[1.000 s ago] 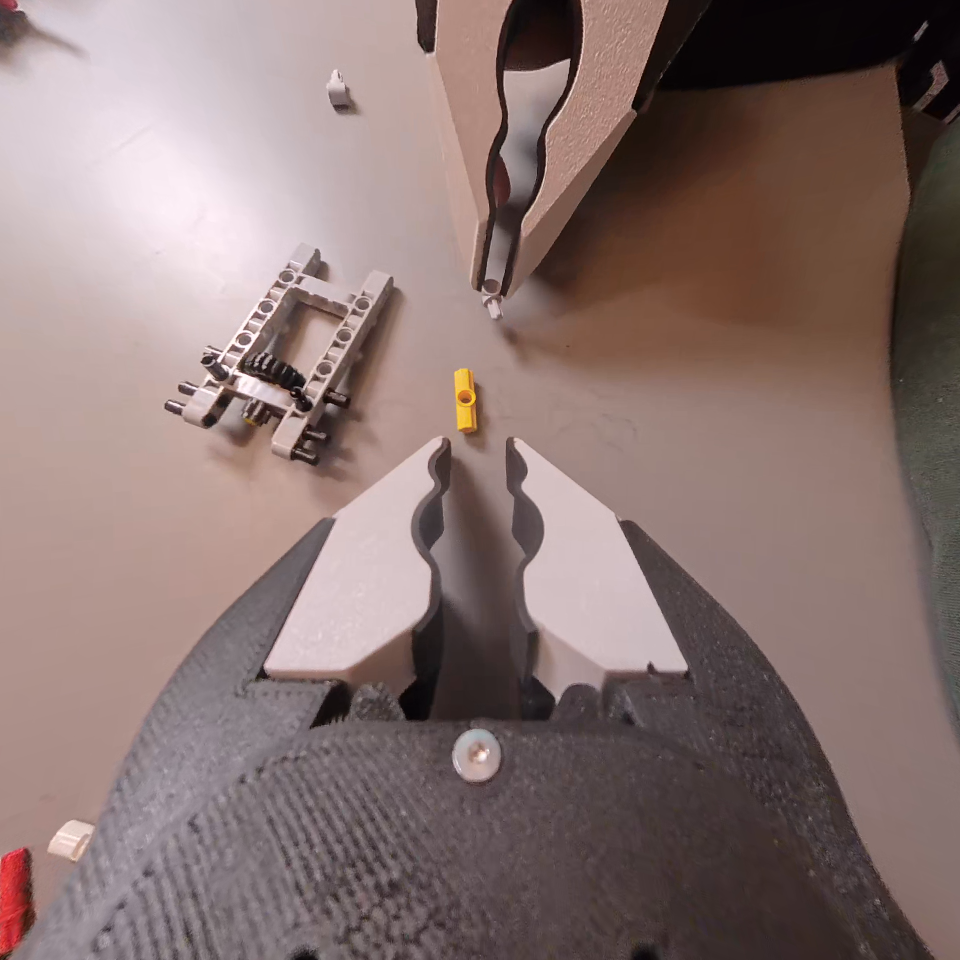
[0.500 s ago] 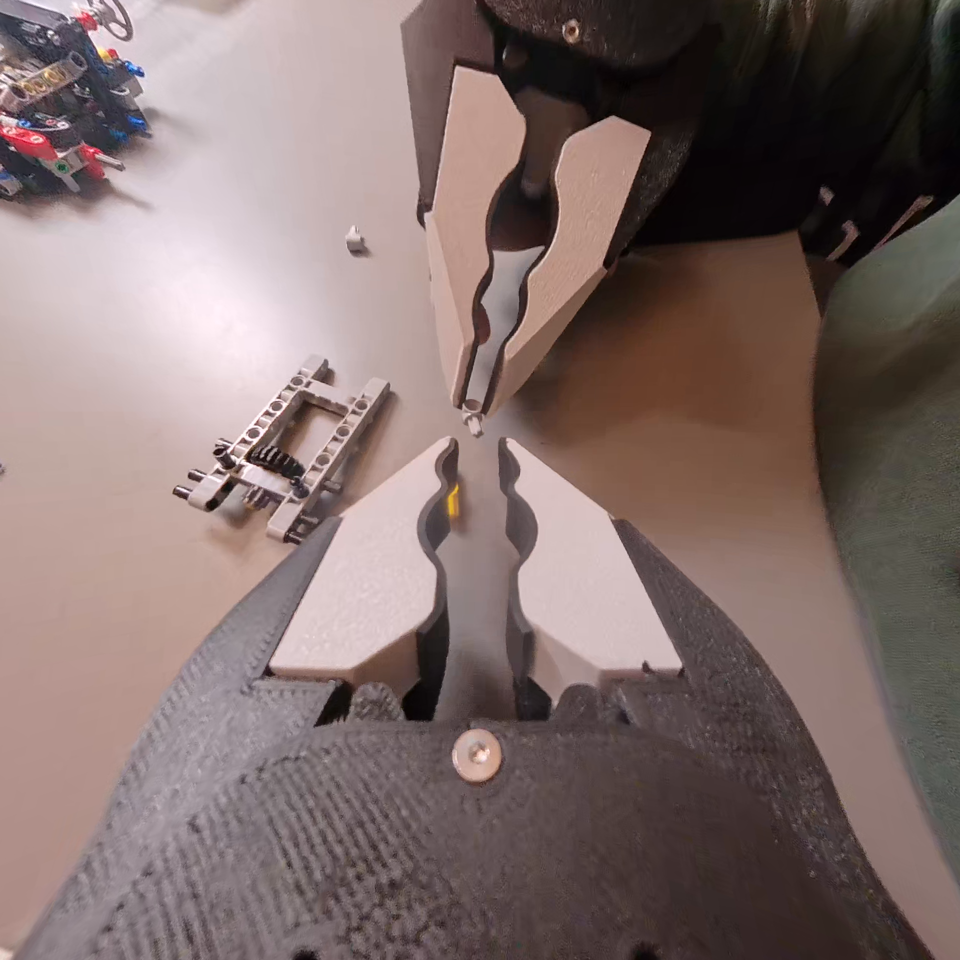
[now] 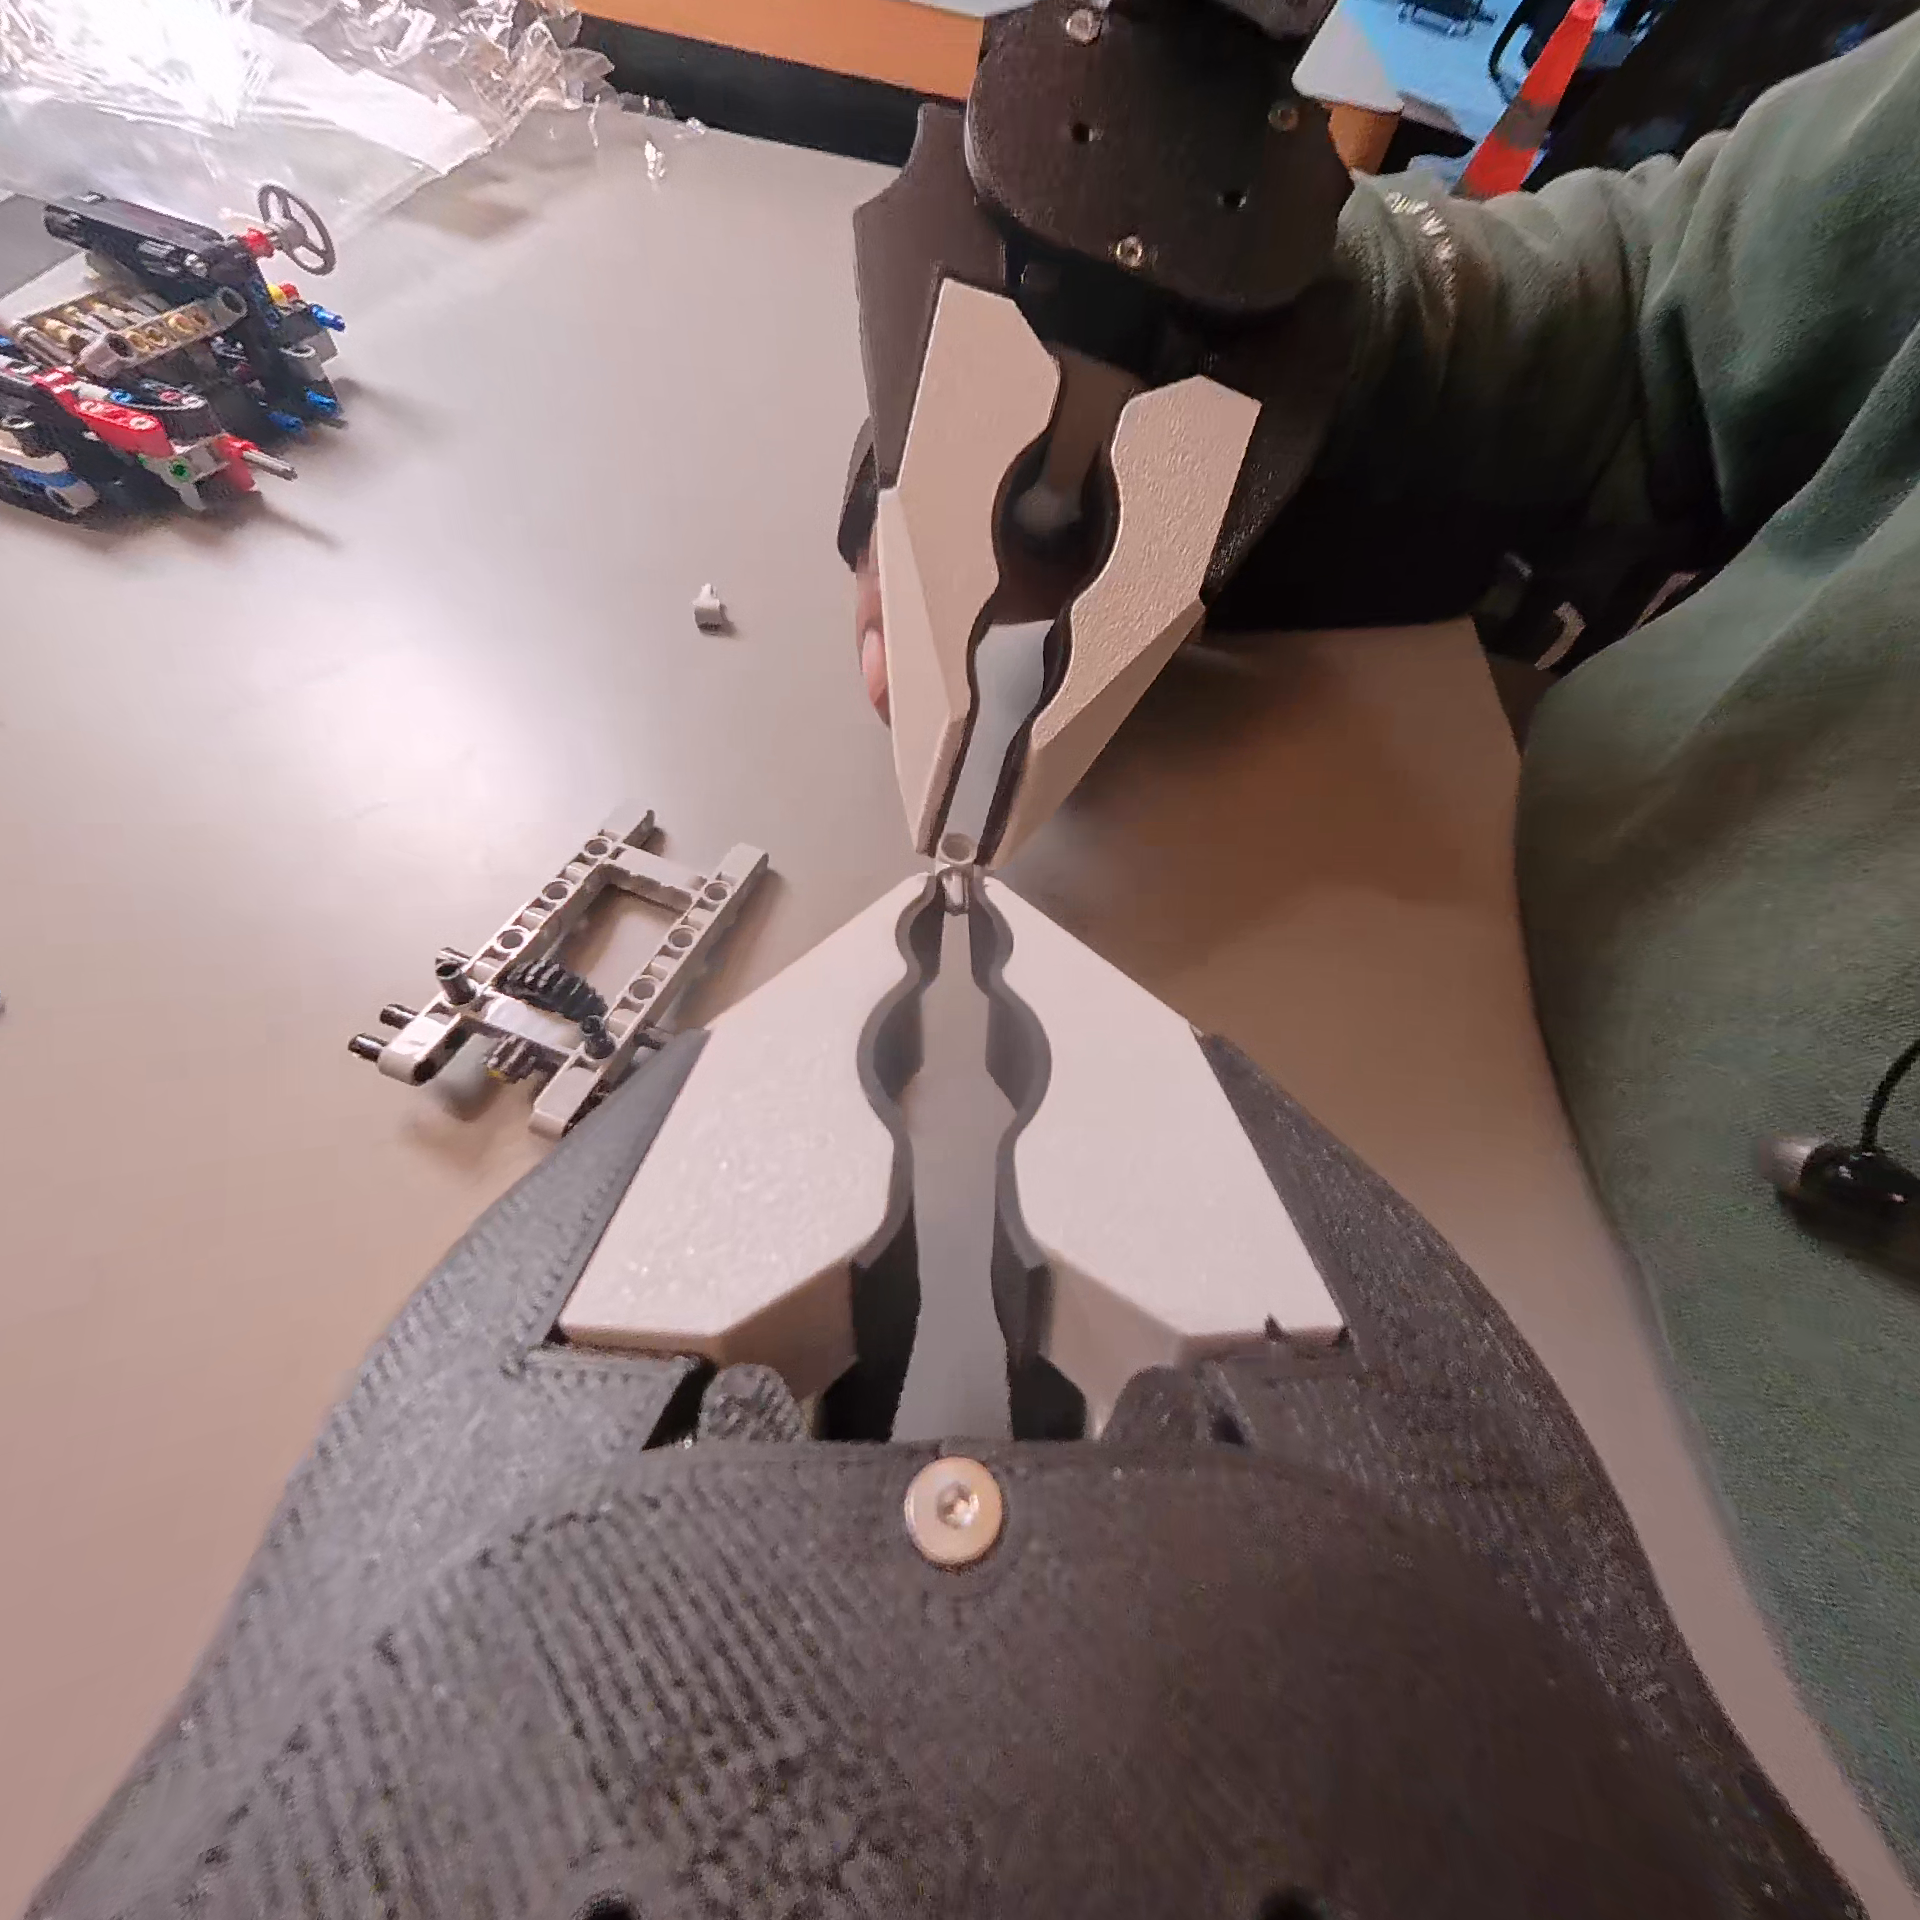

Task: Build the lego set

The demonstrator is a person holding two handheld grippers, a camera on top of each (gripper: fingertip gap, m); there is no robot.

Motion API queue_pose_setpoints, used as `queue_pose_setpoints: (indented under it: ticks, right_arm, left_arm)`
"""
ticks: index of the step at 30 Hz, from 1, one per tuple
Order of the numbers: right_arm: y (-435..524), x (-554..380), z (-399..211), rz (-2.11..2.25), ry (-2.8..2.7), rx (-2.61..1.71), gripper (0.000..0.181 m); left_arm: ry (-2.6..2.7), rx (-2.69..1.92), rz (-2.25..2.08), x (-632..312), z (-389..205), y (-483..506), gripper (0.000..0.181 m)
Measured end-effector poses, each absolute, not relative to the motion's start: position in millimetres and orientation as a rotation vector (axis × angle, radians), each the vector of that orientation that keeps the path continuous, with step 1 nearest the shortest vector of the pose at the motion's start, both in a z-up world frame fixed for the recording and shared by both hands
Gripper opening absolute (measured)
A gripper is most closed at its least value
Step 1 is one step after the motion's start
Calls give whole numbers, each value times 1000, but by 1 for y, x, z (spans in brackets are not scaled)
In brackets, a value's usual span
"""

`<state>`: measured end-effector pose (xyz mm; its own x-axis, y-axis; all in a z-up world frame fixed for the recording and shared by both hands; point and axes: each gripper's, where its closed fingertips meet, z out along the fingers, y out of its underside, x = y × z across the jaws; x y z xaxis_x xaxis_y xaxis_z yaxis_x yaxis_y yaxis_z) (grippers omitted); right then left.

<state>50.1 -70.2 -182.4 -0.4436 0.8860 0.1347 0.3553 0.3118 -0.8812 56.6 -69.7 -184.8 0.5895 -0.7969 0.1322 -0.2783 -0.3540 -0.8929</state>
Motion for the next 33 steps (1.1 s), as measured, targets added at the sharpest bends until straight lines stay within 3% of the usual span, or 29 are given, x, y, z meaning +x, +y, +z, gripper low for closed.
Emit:
queue_pose_setpoints:
  ticks: [14,19,33]
  right_arm:
    - [-76,53,-177,1145,-1945,-1042,6]
    - [-60,54,-180,1120,-1916,-1094,6]
    - [-36,55,-185,1054,-1857,-1156,6]
  left_arm:
    - [859,-1878,-774,62,-180,-74,3]
    - [835,-1959,-667,46,-194,-65,21]
    - [908,-2153,-464,37,-235,-63,21]
